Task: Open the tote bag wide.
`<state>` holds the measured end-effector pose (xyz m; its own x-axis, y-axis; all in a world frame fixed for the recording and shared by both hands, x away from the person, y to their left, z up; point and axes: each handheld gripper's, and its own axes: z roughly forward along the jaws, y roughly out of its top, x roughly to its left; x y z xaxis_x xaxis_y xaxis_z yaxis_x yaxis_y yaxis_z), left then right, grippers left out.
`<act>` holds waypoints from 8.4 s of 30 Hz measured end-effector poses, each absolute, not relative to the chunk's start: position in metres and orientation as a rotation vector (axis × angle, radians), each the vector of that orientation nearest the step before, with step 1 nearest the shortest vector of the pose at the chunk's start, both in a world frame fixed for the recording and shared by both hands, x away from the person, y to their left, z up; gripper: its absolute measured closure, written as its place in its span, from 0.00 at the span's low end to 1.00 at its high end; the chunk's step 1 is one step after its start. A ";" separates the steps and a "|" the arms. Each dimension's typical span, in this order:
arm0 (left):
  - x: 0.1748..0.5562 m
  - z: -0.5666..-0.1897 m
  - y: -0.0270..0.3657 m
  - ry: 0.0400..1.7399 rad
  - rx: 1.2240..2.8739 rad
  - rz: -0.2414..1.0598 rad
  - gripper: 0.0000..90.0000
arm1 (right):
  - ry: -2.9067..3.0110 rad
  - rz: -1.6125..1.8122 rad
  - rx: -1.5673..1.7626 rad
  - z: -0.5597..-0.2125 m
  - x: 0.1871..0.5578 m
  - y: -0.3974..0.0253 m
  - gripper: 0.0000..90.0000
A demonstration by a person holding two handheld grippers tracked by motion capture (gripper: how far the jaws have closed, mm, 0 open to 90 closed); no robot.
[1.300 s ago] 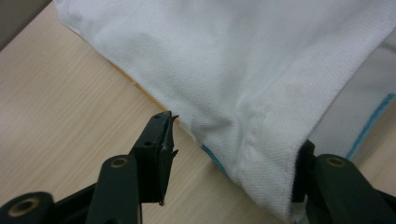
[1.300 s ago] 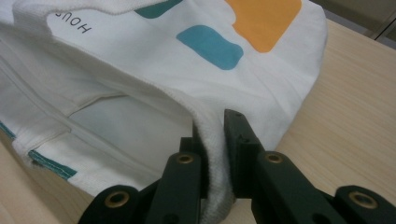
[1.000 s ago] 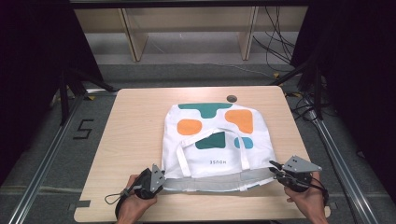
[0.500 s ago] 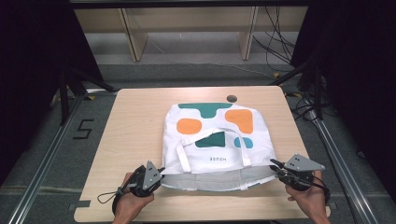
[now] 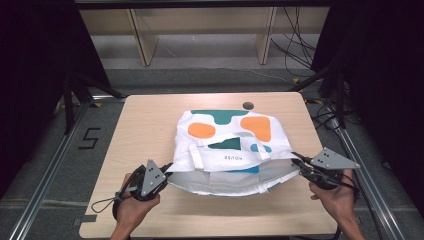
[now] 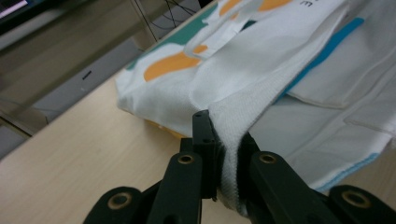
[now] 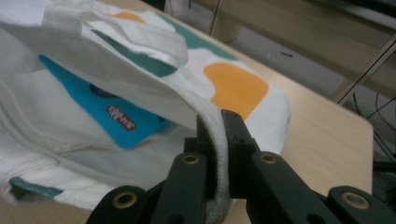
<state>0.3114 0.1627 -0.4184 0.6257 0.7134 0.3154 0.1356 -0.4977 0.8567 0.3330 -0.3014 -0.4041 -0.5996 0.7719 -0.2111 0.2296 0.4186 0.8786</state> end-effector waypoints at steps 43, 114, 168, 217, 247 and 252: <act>0.343 -0.335 0.174 0.644 1.748 0.894 0.96 | 1.961 1.220 0.720 -0.300 0.352 -0.303 0.98; 0.427 -0.497 0.131 0.824 2.097 0.561 0.94 | 2.176 0.948 0.953 -0.438 0.409 -0.308 0.98; 0.437 -0.434 0.124 0.826 1.975 0.302 0.56 | 2.482 1.303 0.703 -0.399 0.370 -0.212 0.63; 0.422 -0.435 0.118 0.924 2.018 0.343 0.50 | 2.734 1.217 0.612 -0.436 0.337 -0.203 0.67; 0.355 -0.495 0.080 0.689 2.225 0.268 0.98 | 2.334 0.797 0.975 -0.439 0.444 -0.273 0.98; 0.354 -0.504 0.076 0.671 2.267 0.325 0.99 | 2.371 0.720 1.014 -0.477 0.460 -0.270 0.98</act>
<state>0.3542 0.0756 -0.5038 0.8315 0.5547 0.0308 0.3680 -0.5914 0.7175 0.4604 -0.2698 -0.4774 -0.6222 0.7559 -0.2037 0.5149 0.5911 0.6208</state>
